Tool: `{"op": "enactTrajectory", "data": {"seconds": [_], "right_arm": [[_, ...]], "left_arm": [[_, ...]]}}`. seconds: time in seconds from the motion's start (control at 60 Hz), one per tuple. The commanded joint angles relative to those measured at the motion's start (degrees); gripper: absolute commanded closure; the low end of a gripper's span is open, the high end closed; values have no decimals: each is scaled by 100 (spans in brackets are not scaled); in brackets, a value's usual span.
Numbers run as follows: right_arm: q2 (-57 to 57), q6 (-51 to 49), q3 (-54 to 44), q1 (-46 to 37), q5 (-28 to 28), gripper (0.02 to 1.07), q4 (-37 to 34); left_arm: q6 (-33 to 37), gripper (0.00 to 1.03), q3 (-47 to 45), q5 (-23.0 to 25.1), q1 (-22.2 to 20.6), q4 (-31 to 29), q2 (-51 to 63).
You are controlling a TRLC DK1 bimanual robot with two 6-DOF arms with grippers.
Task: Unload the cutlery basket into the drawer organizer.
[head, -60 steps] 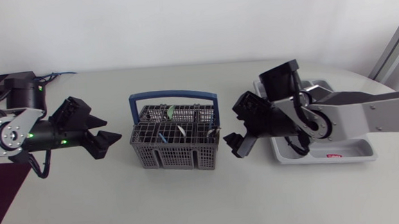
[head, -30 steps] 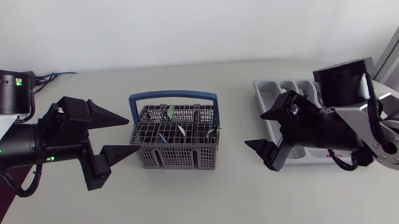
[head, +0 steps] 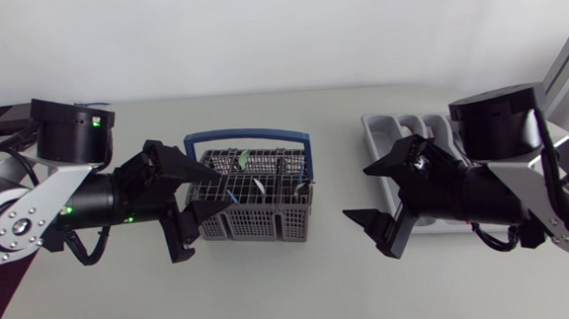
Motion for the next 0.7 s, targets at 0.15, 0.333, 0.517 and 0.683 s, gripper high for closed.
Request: {"op": "enactTrajectory", "data": {"seconds": [0.15, 0.333, 0.517, 0.683], "right_arm": [[40, -45, -174, 50, -59, 7, -1], [93, -45, -200, 41, -67, 7, 78], [119, -45, -253, 41, -76, 7, 148], [172, -45, -323, 41, -85, 7, 236]], "left_arm": [[121, 46, -88, -40, -59, 307, 217], [121, 49, -158, -40, -129, 465, 244], [121, 56, -237, -40, -147, 571, 261], [139, 59, -308, -40, -173, 606, 261]]}}
